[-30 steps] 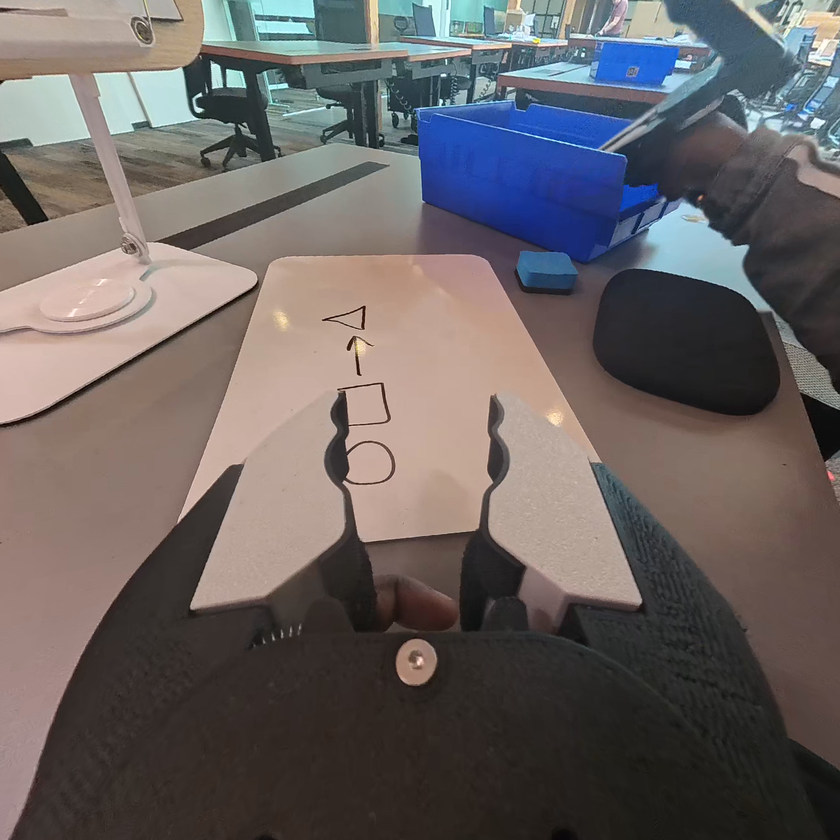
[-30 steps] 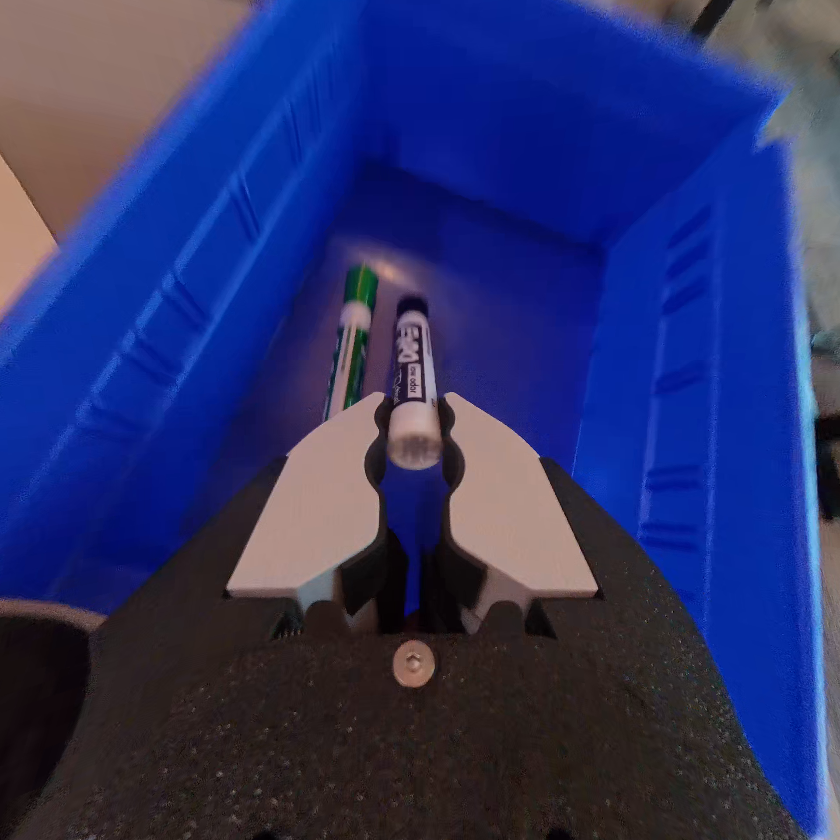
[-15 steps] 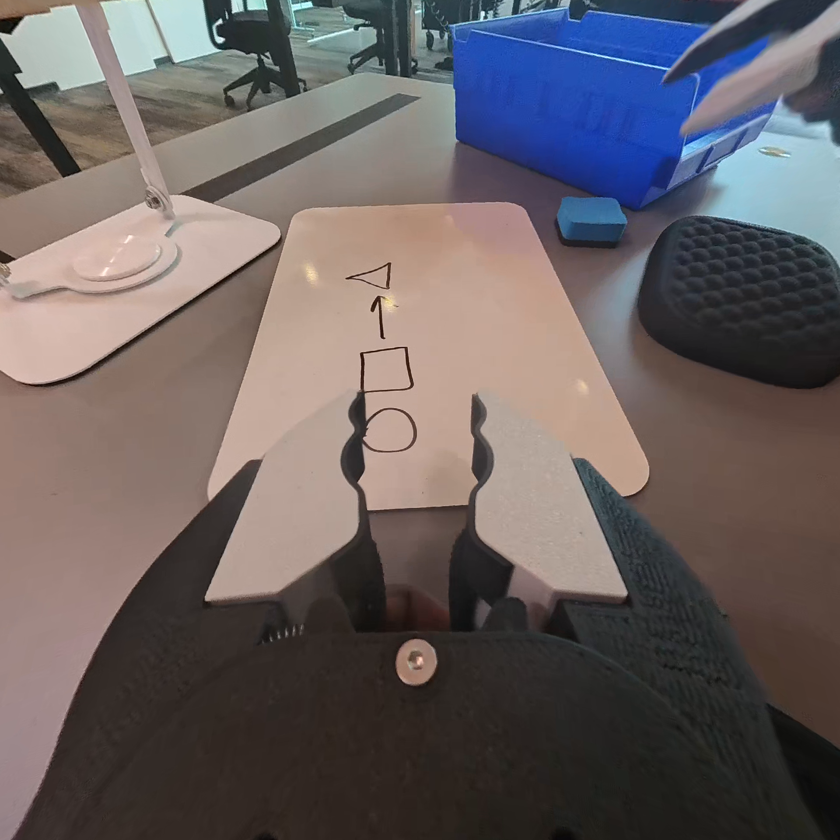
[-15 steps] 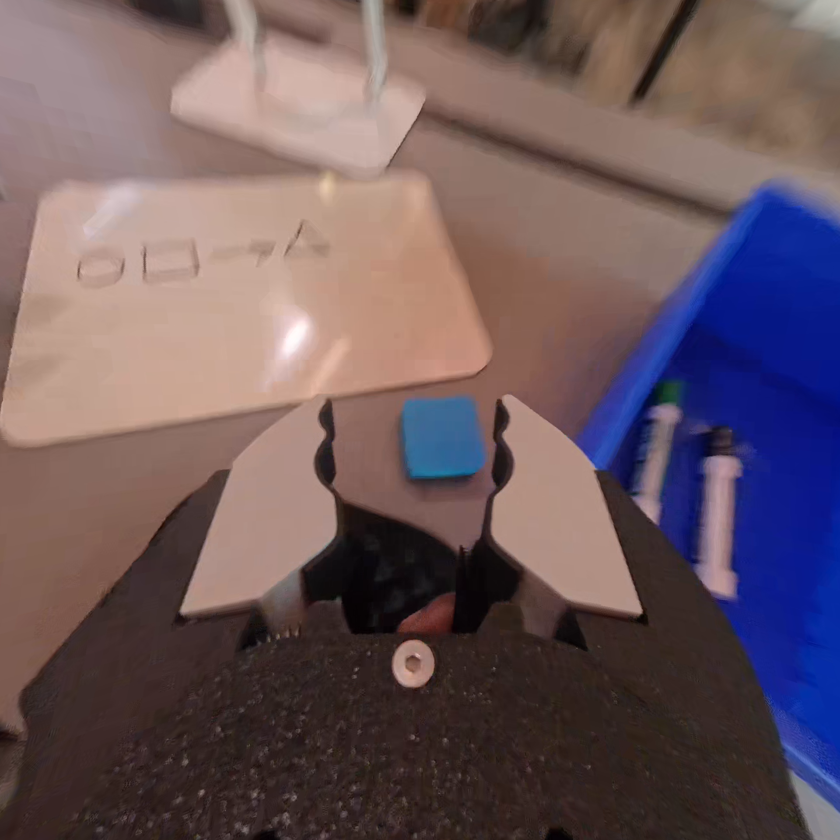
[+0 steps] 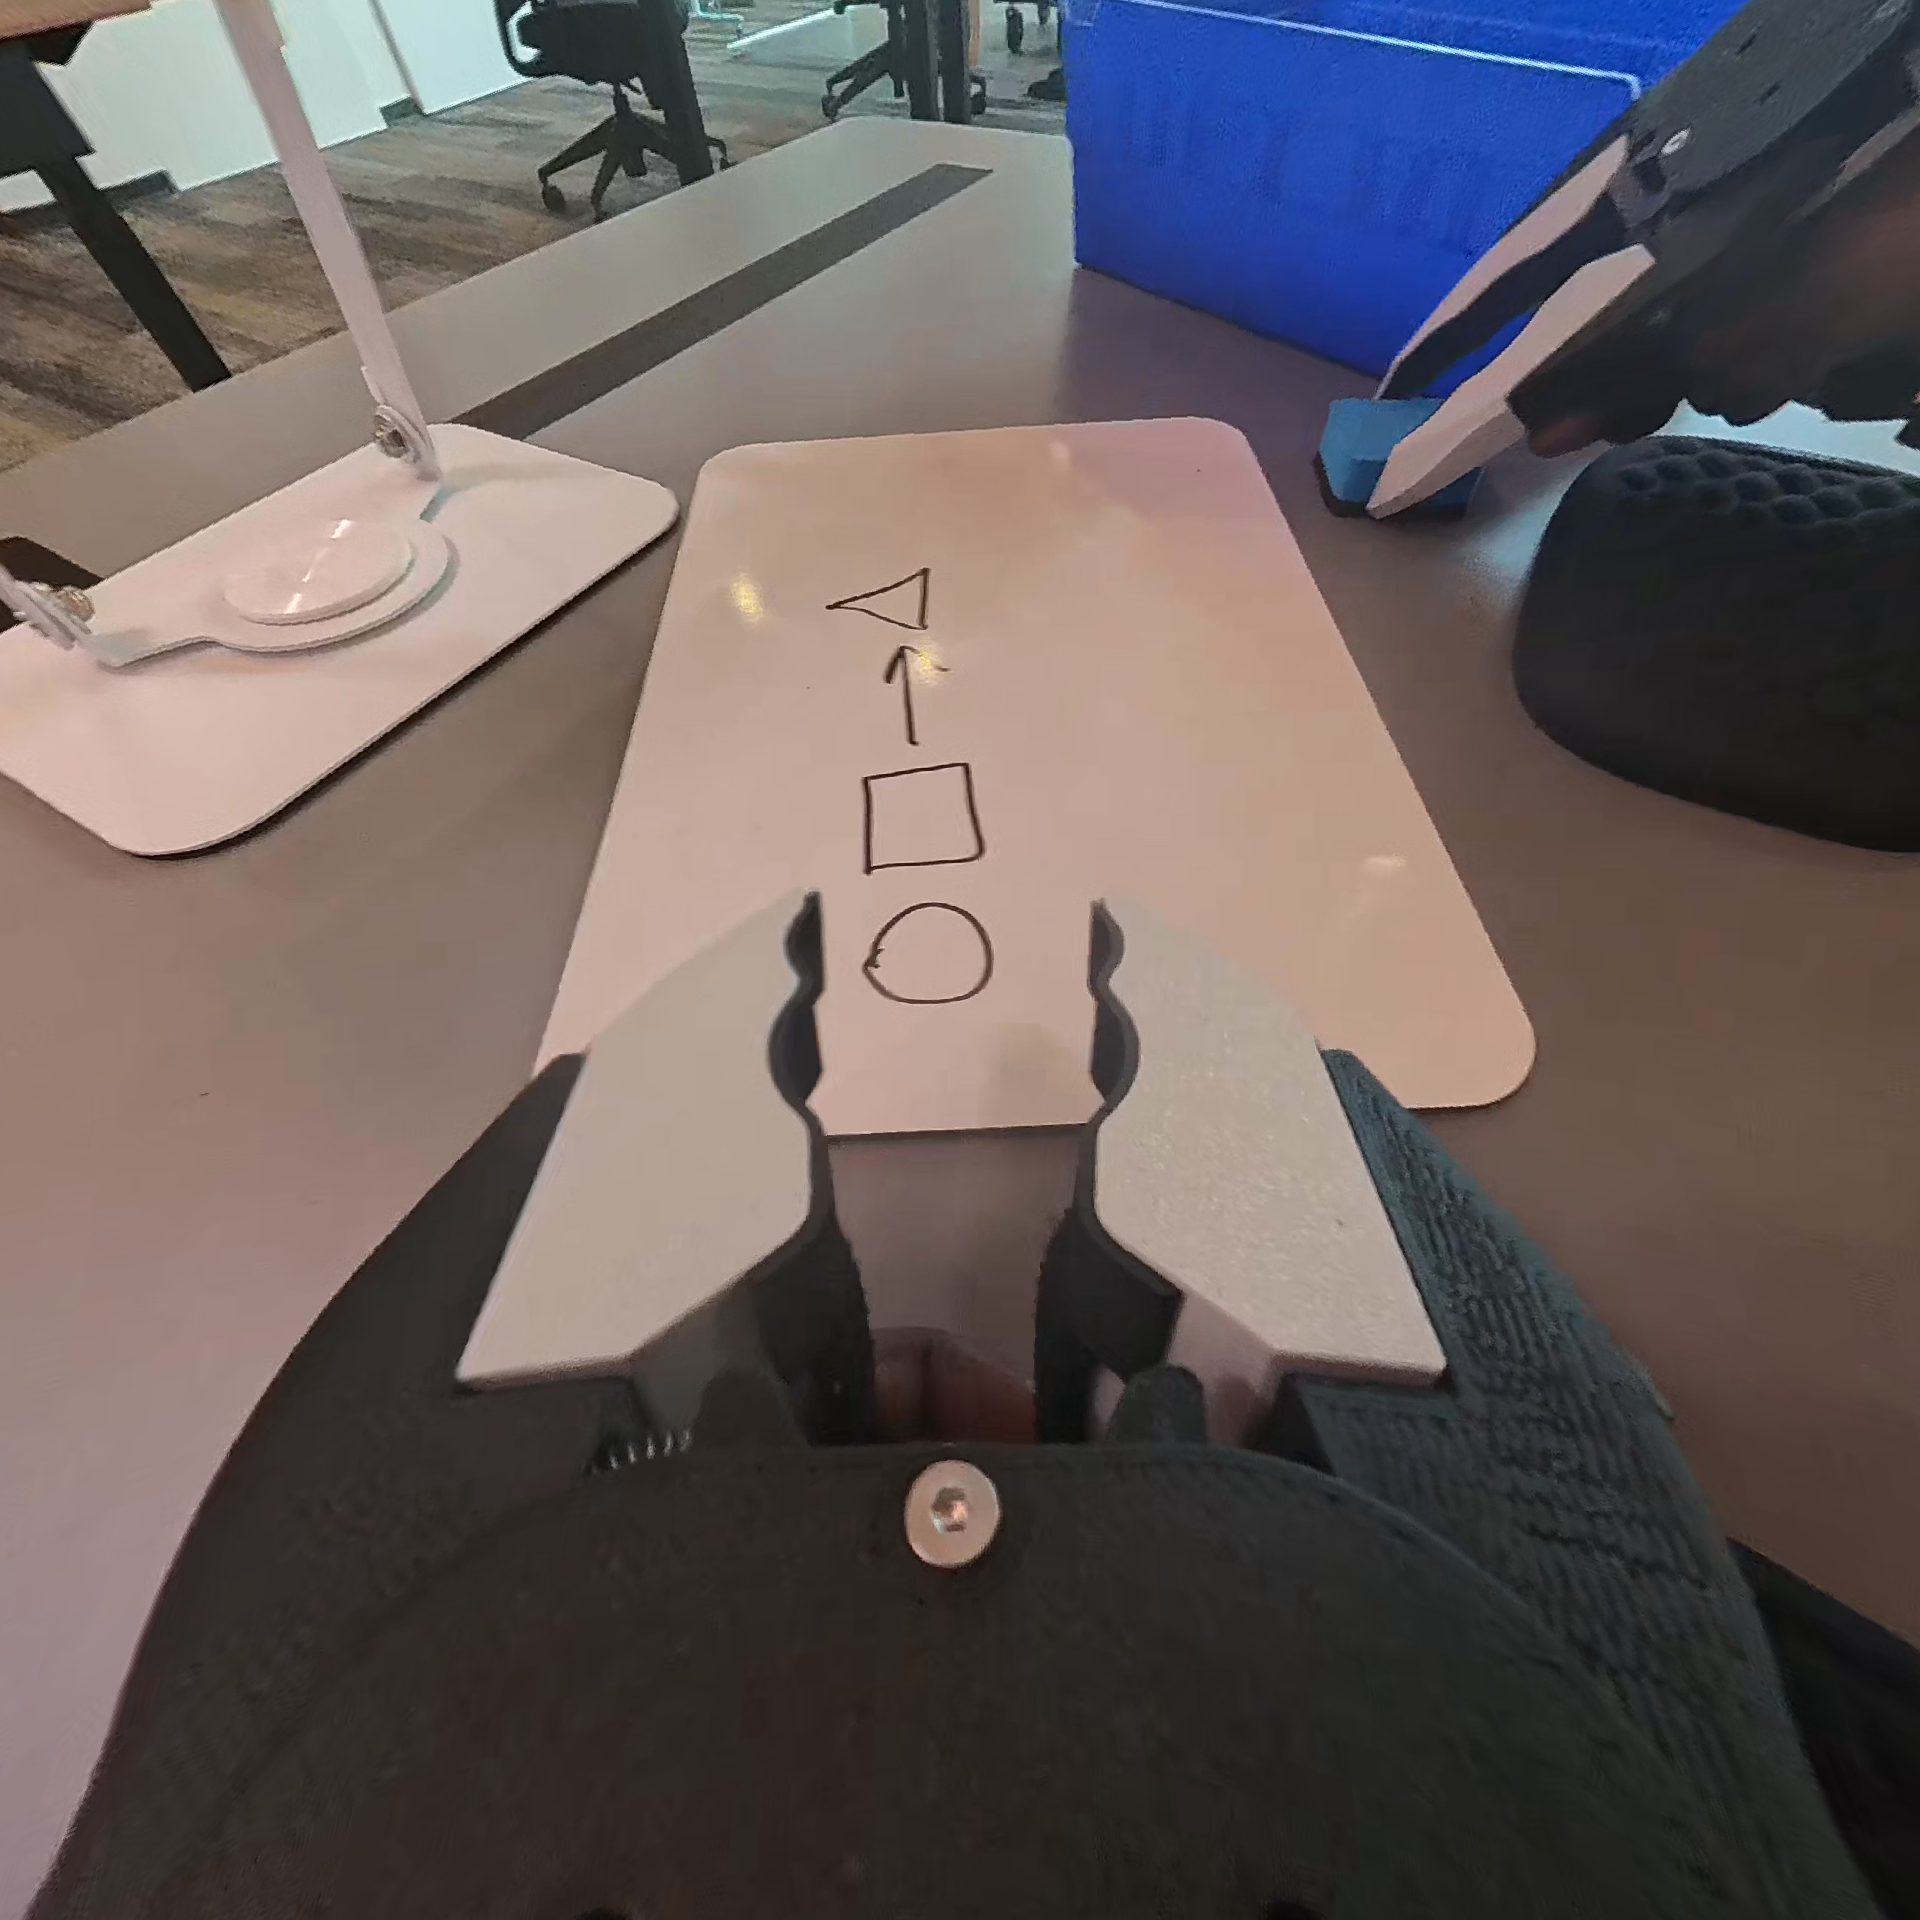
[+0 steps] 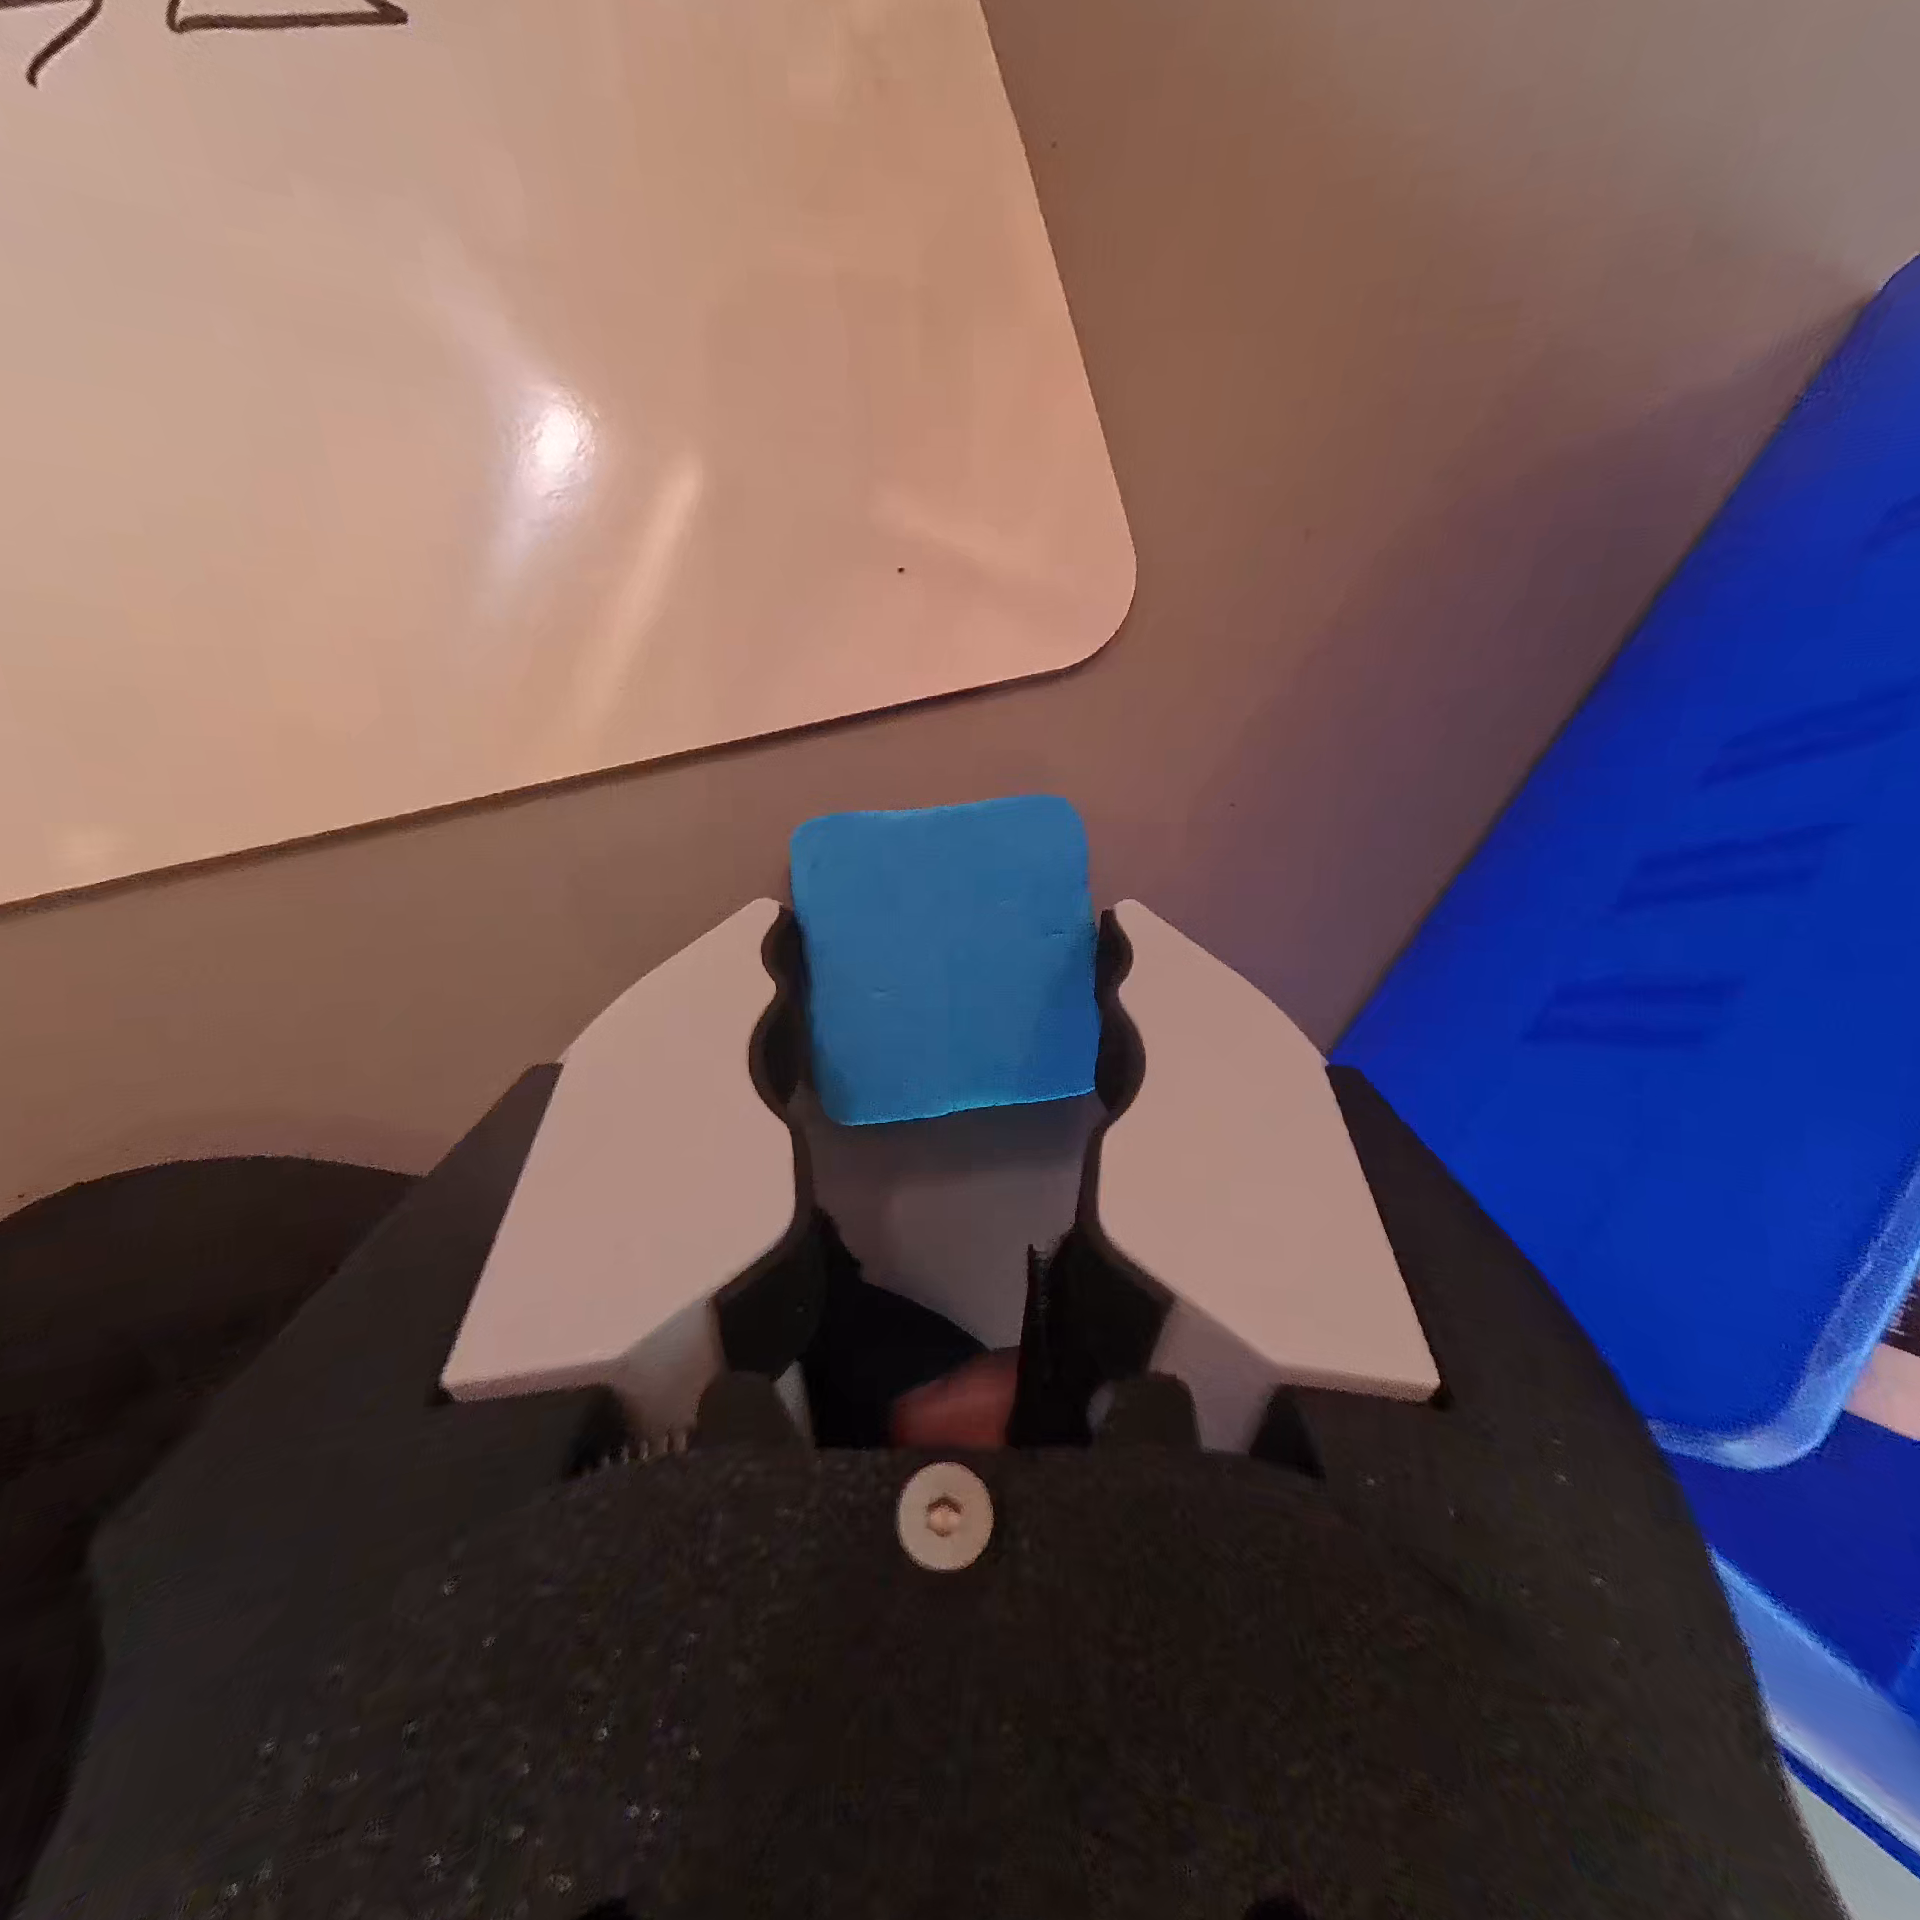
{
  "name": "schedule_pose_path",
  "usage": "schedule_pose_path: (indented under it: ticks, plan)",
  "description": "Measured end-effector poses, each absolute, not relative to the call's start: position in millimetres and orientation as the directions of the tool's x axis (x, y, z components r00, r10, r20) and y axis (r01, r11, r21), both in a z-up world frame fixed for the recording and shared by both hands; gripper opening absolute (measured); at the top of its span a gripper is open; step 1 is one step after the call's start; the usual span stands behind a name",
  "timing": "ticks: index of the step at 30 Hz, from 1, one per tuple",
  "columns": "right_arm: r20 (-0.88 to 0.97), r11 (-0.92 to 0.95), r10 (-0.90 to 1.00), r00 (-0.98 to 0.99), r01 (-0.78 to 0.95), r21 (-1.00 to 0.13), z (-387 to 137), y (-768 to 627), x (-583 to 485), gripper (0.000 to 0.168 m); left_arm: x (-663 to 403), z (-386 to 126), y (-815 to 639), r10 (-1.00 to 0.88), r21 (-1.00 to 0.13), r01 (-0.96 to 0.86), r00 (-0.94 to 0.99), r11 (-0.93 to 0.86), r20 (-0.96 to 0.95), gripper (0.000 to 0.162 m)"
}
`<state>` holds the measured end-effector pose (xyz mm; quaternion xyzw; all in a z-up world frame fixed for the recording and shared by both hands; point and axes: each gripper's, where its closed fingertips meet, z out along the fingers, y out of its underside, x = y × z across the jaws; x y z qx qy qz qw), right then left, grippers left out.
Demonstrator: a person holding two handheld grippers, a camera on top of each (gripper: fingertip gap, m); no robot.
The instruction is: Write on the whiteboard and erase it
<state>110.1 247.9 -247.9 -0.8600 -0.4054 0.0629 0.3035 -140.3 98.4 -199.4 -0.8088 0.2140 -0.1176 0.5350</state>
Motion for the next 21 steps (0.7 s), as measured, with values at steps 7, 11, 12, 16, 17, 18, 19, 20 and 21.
schedule_pose_path:
  ticks: [7,11,12,16,17,18,19,20,21]
  plan:
    - [0.049,-0.241,0.902,0.428,0.595,-0.767,-199,207,26,0.054,-158,-223,101,-0.425,-0.846,-0.297,0.9,-0.443,-0.094,0.072]
    - [0.021,-0.073,0.99,0.14,0.633,-0.771,-201,150,-49,0.055,-152,-234,98,-0.461,-0.811,-0.325,0.884,-0.487,-0.078,0.052]
    - [0.051,-0.025,0.994,0.095,0.663,-0.748,-209,143,-60,0.055,-152,-236,98,-0.463,-0.806,-0.33,0.883,-0.491,-0.08,0.047]
    - [0.078,0.052,0.997,-0.001,0.75,-0.659,-237,126,-84,0.055,-152,-248,97,-0.472,-0.757,-0.357,0.878,-0.547,-0.074,0.03]
    - [0.065,0.054,0.998,-0.016,0.771,-0.635,-242,124,-84,0.059,-152,-248,98,-0.466,-0.755,-0.346,0.883,-0.557,-0.061,0.026]
    - [0.063,0.055,0.998,-0.02,0.778,-0.625,-242,123,-84,0.071,-152,-249,97,-0.465,-0.753,-0.33,0.884,-0.57,-0.035,0.022]
    - [0.061,0.056,0.998,-0.023,0.772,-0.633,-239,123,-85,0.075,-153,-249,96,-0.461,-0.752,-0.311,0.887,-0.582,-0.01,0.022]
    - [0.049,0.056,0.998,-0.031,0.76,-0.647,-233,122,-85,0.074,-154,-249,95,-0.455,-0.751,-0.301,0.89,-0.588,0.0,0.022]
    - [0.031,0.052,0.999,-0.042,0.752,-0.657,-229,120,-85,0.071,-155,-249,95,-0.453,-0.75,-0.301,0.891,-0.589,-0.002,0.023]
